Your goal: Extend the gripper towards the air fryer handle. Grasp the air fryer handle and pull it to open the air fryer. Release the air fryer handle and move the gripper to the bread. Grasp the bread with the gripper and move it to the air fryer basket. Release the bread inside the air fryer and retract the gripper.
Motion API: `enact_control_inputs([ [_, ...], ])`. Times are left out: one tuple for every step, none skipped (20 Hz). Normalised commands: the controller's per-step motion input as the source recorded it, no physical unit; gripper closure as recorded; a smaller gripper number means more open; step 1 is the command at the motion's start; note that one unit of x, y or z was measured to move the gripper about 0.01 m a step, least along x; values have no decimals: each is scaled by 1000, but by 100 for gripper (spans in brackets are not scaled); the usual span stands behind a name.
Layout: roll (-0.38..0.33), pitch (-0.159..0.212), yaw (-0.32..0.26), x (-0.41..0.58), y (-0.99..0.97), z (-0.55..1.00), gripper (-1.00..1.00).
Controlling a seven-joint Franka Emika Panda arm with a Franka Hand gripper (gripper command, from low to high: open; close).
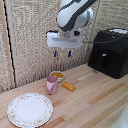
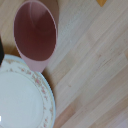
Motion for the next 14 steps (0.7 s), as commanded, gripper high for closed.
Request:
enact_control_inputs([
  [-332,-18,-242,57,-3,-100,-100],
  [-356,-20,-221,34,0,-111,-100],
  [-375,-22,-203,46,-14,-77,-100],
  [-375,-24,-190,40,-20,-63,-100],
  [-375,-19,-177,17,-20,-69,-100],
  [-375,-34,-154,0,-14,-49,-100],
  [-375,-44,-146,0,-9,-54,-100],
  [-375,-56,-136,0,-3,-49,-100],
  [-375,-63,-129,0,0,-46,-100],
  [-375,-73,-119,0,0,-40,-100],
  [-375,-81,-110,0,0,-37,-100],
  [-375,-93,-105,0,0,-29,-100],
  [-375,-92,-104,0,0,-26,-100],
  [-375,-97,-102,0,0,-26,-100],
])
